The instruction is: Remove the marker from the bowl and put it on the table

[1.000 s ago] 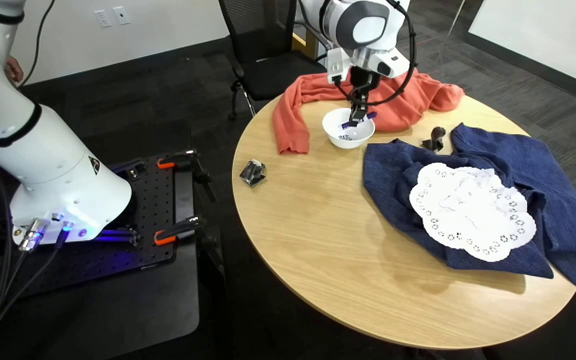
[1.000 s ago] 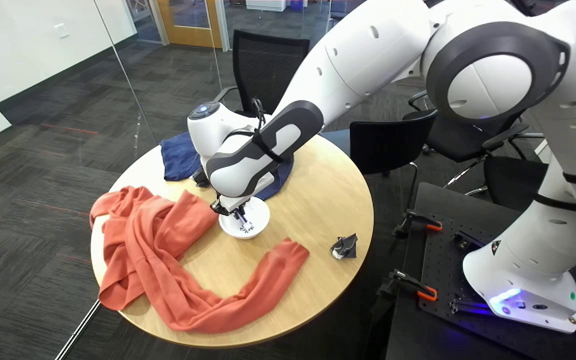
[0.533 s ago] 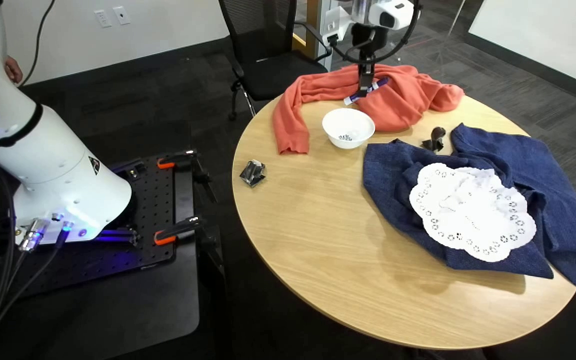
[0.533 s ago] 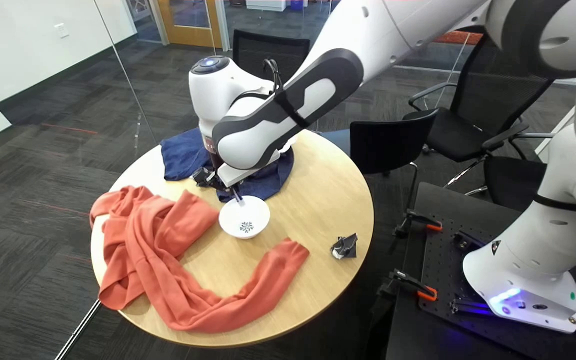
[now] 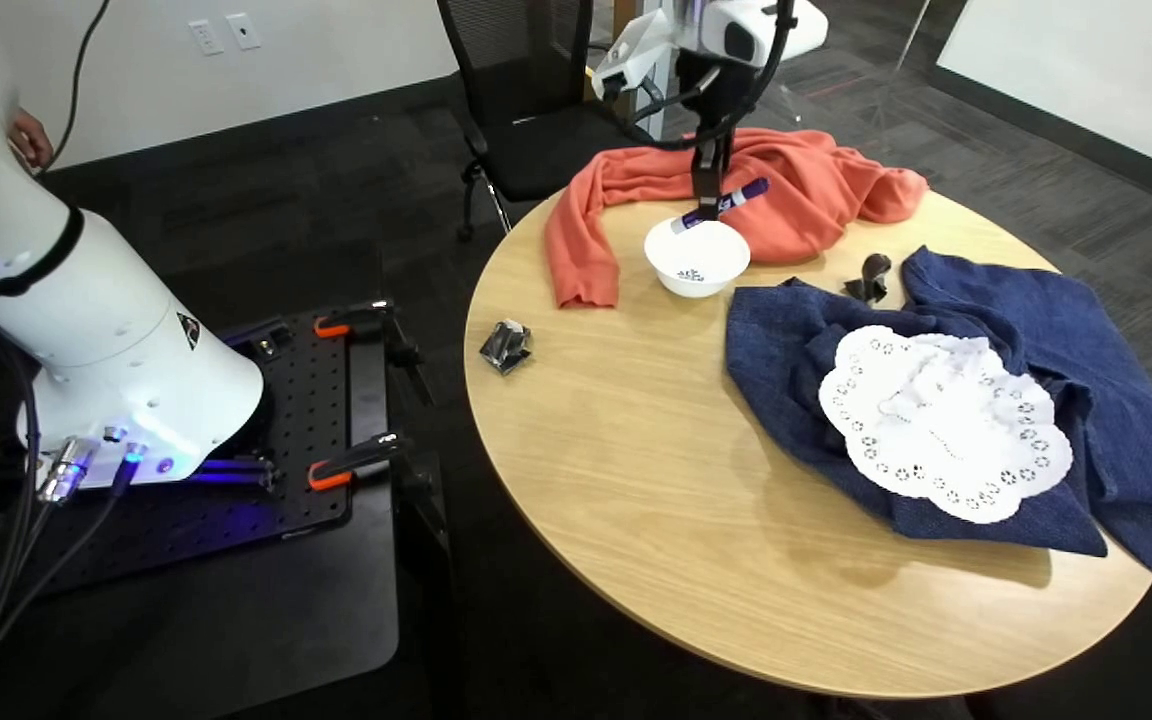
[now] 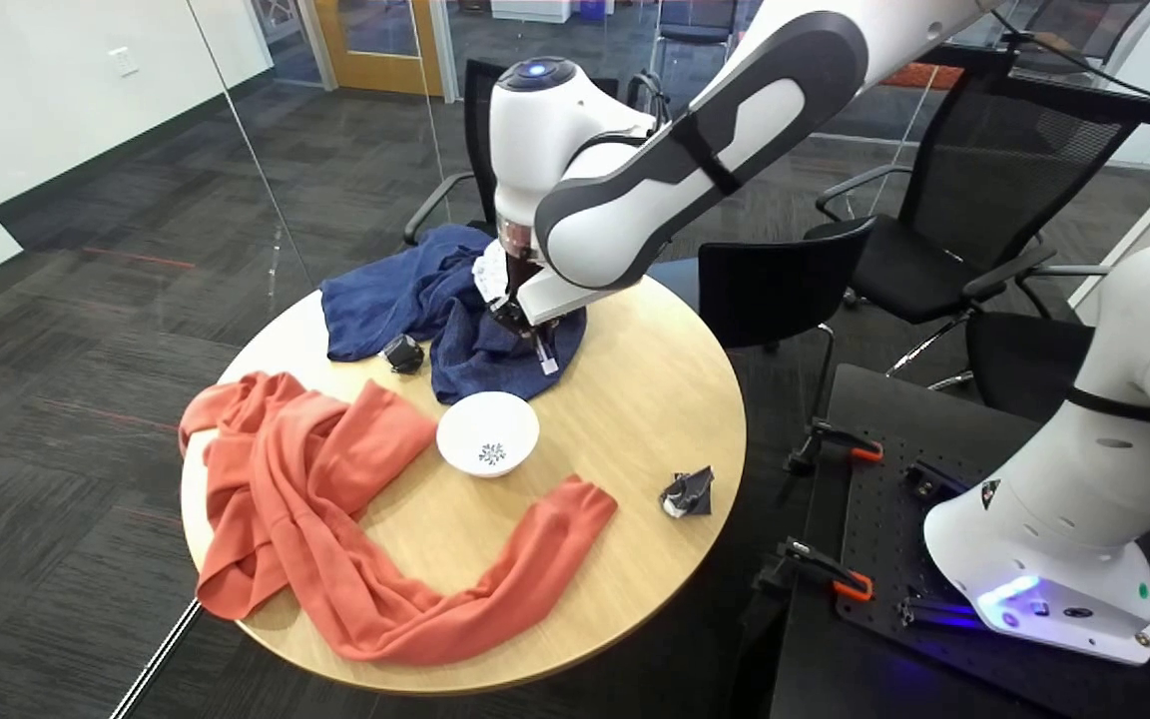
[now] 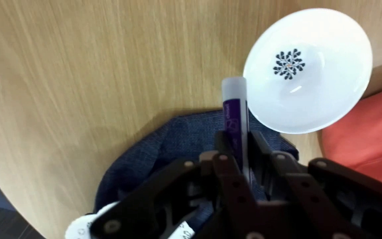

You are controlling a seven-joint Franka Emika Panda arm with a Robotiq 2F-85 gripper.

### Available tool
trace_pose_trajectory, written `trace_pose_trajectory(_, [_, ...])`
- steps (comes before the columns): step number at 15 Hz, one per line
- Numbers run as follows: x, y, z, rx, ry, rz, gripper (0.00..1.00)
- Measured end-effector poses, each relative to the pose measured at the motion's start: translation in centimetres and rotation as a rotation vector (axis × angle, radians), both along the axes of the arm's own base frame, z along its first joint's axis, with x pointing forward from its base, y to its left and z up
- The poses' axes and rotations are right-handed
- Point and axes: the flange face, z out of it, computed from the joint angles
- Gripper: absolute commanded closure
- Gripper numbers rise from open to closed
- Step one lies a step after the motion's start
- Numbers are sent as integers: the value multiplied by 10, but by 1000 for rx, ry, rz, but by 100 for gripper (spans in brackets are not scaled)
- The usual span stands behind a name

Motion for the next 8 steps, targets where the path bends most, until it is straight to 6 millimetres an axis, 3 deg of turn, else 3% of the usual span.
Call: trace_pose_trajectory(8, [-66, -53, -64, 89, 48, -215, 95])
